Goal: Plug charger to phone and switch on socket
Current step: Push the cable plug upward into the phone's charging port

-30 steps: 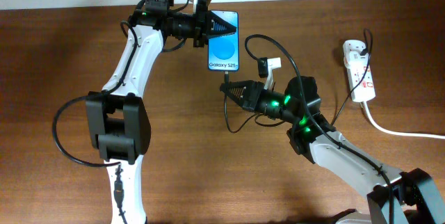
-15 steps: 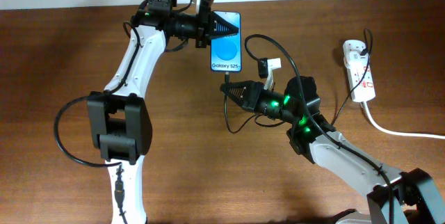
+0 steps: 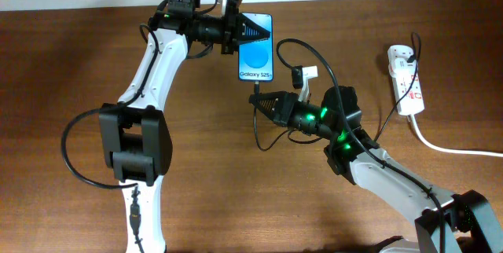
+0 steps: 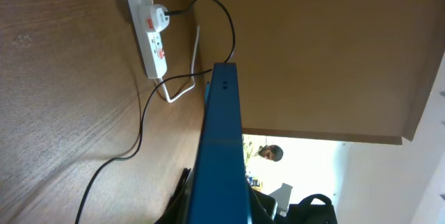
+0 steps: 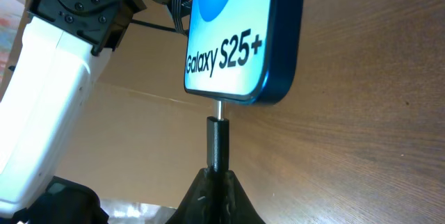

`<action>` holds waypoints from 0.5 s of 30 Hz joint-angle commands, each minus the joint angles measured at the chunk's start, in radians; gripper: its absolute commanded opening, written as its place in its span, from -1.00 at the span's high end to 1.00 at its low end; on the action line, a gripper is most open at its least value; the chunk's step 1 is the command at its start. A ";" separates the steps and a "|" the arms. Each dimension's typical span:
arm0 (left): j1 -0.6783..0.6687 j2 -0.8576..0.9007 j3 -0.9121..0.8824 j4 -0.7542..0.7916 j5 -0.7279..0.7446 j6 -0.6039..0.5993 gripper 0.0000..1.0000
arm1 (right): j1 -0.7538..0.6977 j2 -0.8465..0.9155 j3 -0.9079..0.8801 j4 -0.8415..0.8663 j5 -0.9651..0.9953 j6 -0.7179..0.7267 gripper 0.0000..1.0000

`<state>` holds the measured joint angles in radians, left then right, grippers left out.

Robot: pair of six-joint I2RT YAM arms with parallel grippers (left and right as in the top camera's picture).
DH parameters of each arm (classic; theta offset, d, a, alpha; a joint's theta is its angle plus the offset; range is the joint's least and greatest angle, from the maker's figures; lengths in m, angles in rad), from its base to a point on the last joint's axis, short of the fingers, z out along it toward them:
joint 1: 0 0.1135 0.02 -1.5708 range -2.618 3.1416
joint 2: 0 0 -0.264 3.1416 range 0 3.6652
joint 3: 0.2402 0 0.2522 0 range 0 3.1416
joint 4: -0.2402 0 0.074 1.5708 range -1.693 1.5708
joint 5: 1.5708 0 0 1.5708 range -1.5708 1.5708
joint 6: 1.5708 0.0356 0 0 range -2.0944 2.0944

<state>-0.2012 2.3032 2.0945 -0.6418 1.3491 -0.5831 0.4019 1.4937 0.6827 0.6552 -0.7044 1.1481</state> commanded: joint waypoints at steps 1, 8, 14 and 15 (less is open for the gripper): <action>-0.006 -0.033 0.008 0.002 0.019 0.020 1.00 | 0.006 0.007 0.017 0.003 0.012 -0.006 0.91; -0.008 -0.033 0.008 0.001 0.024 0.020 1.00 | 0.006 0.007 0.017 -0.001 0.029 -0.006 0.92; -0.019 -0.033 0.008 0.002 0.027 0.021 1.00 | 0.003 0.007 0.017 -0.001 0.037 -0.006 0.92; -0.021 -0.033 0.008 0.002 0.027 0.021 1.00 | 0.003 0.007 0.017 -0.001 0.043 -0.006 0.91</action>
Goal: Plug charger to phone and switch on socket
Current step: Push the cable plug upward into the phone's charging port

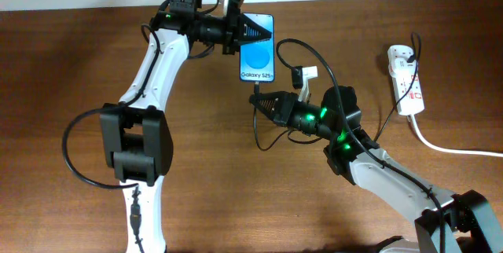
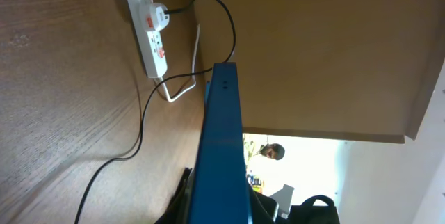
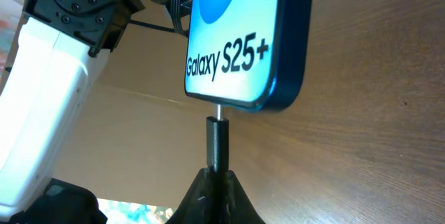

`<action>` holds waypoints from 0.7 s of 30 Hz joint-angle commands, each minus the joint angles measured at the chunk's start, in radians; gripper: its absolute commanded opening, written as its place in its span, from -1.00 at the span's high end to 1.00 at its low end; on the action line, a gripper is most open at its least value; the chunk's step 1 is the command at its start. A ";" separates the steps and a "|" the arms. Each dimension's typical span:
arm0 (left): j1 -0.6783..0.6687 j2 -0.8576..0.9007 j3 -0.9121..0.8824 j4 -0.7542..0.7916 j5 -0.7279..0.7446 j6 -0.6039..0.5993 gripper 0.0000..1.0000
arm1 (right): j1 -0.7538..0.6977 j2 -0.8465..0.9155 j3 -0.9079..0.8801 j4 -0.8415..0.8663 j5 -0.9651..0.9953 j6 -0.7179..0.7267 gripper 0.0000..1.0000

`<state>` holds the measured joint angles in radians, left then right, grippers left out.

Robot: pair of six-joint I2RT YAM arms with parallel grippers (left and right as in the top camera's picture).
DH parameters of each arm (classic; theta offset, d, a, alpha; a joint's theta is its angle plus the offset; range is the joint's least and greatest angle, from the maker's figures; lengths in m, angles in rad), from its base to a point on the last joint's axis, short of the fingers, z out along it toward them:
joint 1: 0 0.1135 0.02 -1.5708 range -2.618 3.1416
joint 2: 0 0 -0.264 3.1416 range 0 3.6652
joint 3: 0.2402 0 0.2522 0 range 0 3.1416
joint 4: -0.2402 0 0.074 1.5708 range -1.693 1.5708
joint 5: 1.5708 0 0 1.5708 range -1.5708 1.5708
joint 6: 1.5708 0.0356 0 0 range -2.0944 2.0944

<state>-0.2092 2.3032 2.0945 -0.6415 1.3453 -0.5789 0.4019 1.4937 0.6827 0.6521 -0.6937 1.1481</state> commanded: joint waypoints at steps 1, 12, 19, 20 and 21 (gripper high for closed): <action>-0.013 -0.033 0.008 0.001 0.031 0.017 1.00 | 0.003 0.007 0.017 0.003 0.035 -0.006 0.91; -0.014 -0.033 0.008 0.001 0.046 0.028 1.00 | 0.001 0.007 0.018 0.018 0.079 -0.006 0.91; -0.031 -0.033 0.008 0.001 0.046 0.028 1.00 | -0.017 0.007 0.019 0.044 0.105 -0.006 0.92; -0.031 -0.033 0.008 0.001 0.046 0.027 1.00 | -0.017 0.007 0.019 0.044 0.108 -0.006 0.92; -0.031 -0.033 0.008 0.001 0.046 0.027 1.00 | -0.017 0.007 0.019 0.044 0.113 -0.006 0.92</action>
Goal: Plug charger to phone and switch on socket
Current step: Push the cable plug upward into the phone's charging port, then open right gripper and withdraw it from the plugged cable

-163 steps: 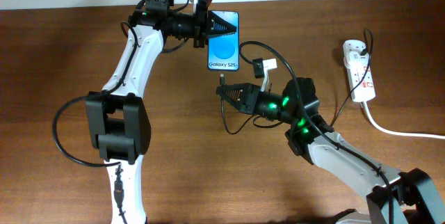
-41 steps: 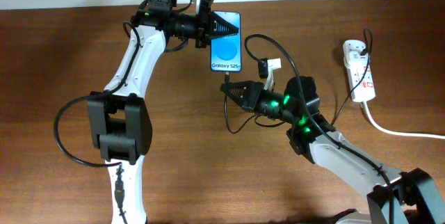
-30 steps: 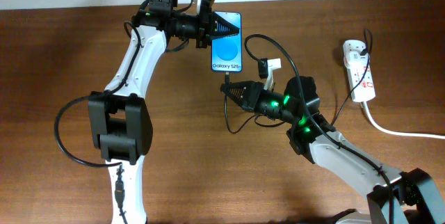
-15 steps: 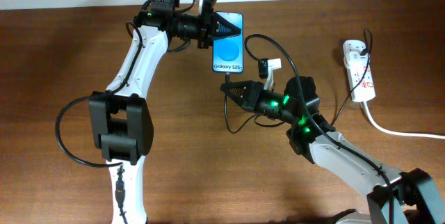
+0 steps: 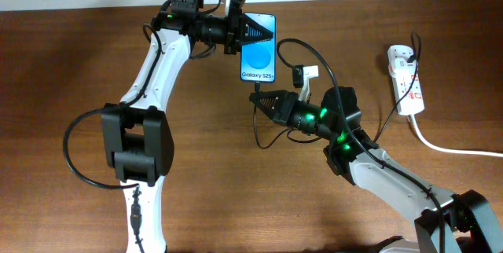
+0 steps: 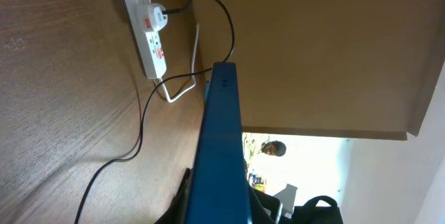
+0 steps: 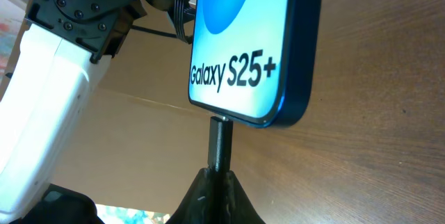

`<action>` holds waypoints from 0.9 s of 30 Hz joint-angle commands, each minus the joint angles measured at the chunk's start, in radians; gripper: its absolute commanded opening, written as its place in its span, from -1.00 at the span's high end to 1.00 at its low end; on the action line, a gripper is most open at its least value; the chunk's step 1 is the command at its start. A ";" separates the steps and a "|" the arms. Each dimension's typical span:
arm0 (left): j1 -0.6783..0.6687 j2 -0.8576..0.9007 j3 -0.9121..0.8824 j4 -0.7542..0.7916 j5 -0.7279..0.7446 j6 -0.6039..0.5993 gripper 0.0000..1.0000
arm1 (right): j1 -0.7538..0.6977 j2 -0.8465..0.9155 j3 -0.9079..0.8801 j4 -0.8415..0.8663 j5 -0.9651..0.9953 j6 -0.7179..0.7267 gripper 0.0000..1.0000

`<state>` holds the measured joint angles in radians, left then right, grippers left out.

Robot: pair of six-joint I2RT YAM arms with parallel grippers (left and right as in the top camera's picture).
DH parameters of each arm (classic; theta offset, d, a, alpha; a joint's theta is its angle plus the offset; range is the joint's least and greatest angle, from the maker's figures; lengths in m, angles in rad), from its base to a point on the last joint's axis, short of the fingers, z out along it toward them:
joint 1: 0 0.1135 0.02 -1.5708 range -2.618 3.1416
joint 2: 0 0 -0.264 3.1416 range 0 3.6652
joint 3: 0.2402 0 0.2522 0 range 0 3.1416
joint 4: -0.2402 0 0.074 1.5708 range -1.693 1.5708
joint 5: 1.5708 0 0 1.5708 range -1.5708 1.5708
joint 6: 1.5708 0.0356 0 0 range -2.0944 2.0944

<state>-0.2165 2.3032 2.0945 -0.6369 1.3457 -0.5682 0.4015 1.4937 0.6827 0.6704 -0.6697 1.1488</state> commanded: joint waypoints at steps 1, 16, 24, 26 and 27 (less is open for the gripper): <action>-0.023 -0.033 0.008 -0.004 0.047 0.017 1.00 | -0.019 0.007 0.022 0.026 0.100 -0.010 0.92; -0.023 -0.033 0.008 -0.030 0.052 0.047 1.00 | -0.058 0.065 0.098 0.025 0.076 -0.045 0.92; -0.018 -0.033 0.008 -0.030 0.040 0.047 1.00 | -0.076 0.065 0.097 -0.003 -0.006 -0.102 0.15; -0.007 -0.033 0.008 -0.030 0.037 0.047 1.00 | -0.136 0.065 0.097 -0.005 -0.080 -0.105 0.14; -0.003 -0.033 0.008 -0.030 0.018 0.047 1.00 | -0.169 0.065 0.097 -0.005 -0.121 -0.105 0.14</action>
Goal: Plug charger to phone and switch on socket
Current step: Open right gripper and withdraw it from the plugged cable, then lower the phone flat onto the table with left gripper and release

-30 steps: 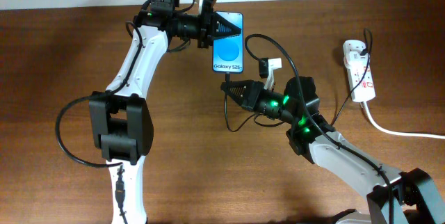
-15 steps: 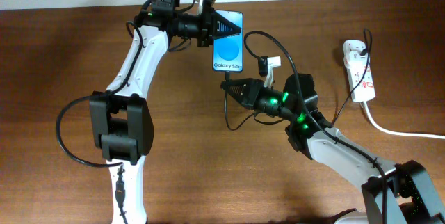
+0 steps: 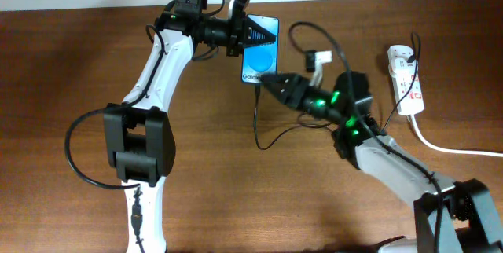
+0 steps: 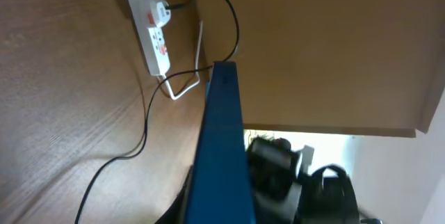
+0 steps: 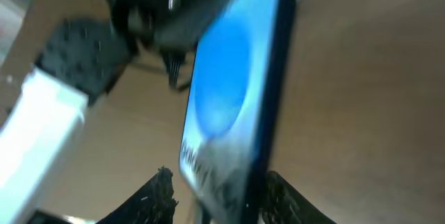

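Observation:
A blue phone (image 3: 260, 46) with a lit screen is held above the table at the back, and my left gripper (image 3: 251, 31) is shut on its upper end. In the left wrist view the phone (image 4: 222, 140) shows edge-on. The black charger cable (image 3: 256, 119) hangs from the phone's lower edge; the plug itself is too blurred to make out. My right gripper (image 3: 269, 80) is open, with the phone's lower end (image 5: 229, 133) between its fingers (image 5: 158, 190). A white power strip (image 3: 407, 80) lies at the right, with the charger's mains plug (image 3: 400, 53) in it.
The strip's white lead (image 3: 448, 147) runs off toward the right edge. The black cable loops over the table (image 3: 94, 64) between the arms and arcs above my right arm. In the left wrist view the power strip (image 4: 154, 33) lies far off on the wood.
My right gripper was shut on the cable's plug at the phone's port. Now it is open and closer in, its fingers either side of the phone's lower end. The cable hangs from the phone.
My left gripper held the phone throughout. My right gripper held the plug just under the port with the metal tip showing, then with the tip at the port. Now it has let go and the cable stays at the phone's lower edge.

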`<action>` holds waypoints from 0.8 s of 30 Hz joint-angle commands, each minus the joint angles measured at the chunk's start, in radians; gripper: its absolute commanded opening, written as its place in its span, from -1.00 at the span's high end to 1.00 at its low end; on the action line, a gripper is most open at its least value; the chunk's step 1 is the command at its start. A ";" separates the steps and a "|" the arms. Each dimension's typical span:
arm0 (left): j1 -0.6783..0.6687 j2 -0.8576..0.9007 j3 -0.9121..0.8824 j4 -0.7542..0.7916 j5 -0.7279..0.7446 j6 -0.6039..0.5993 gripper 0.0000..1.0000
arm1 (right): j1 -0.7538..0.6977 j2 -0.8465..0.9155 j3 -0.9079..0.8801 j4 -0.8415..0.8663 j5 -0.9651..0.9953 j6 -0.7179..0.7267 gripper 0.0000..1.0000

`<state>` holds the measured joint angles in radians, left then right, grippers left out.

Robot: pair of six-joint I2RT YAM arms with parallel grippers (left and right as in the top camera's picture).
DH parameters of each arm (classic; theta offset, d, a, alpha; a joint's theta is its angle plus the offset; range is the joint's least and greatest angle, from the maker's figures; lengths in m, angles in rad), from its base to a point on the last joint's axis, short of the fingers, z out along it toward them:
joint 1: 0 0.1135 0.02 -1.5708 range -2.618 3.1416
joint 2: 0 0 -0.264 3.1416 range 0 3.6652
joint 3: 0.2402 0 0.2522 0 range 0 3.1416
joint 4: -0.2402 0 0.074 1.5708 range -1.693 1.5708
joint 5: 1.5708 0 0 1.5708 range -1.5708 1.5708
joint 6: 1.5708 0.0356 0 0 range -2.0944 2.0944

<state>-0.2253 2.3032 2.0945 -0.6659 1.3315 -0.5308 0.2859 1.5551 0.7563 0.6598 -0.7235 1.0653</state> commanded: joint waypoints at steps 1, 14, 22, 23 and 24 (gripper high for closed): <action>0.005 -0.033 0.008 -0.001 0.022 0.010 1.00 | -0.074 0.003 0.024 0.005 -0.093 -0.022 0.12; -0.002 -0.031 -0.068 -0.396 -0.462 0.335 1.00 | -0.182 0.003 0.024 -0.417 -0.052 -0.312 -0.06; -0.001 -0.027 -0.341 -0.073 -0.520 0.353 1.00 | -0.084 0.003 0.317 -1.062 0.323 -0.625 -0.07; -0.001 -0.027 -0.342 -0.062 -0.563 0.354 1.00 | -0.053 0.003 0.332 -1.084 0.369 -0.637 -0.10; -0.001 -0.027 -0.342 -0.052 -0.600 0.354 1.00 | -0.031 0.003 0.332 -1.085 0.395 -0.639 -0.13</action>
<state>-0.2234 2.3016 1.7573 -0.7403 0.8074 -0.1936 0.2161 1.5589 1.0660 -0.4152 -0.4553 0.4812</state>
